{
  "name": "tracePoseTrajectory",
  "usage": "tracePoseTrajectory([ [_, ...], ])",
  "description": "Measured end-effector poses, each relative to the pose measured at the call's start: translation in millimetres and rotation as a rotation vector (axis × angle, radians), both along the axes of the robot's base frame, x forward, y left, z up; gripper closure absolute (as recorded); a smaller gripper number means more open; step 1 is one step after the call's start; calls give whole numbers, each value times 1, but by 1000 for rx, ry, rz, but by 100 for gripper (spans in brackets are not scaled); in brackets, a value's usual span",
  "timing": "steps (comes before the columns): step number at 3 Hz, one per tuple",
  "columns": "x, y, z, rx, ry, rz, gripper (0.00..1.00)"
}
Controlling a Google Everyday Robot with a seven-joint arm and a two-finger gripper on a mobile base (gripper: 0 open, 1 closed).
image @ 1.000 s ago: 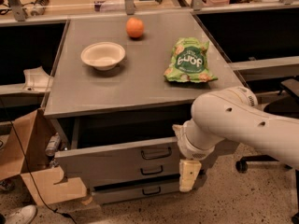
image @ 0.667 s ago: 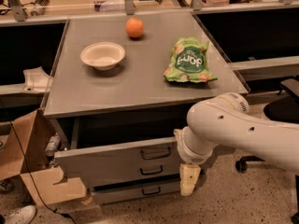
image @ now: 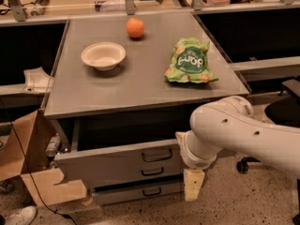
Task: Open top drawer
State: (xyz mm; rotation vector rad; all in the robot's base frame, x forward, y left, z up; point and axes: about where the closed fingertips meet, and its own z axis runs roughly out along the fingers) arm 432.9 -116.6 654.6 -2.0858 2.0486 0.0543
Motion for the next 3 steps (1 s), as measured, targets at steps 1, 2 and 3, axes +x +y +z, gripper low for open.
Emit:
tracePoseTrajectory([
  [1, -20, -14, 8, 11, 7, -4, 0],
  [2, -35, -25, 18, 30, 2, -14, 0],
  [3, -69, -48, 26, 54, 10, -38, 0],
])
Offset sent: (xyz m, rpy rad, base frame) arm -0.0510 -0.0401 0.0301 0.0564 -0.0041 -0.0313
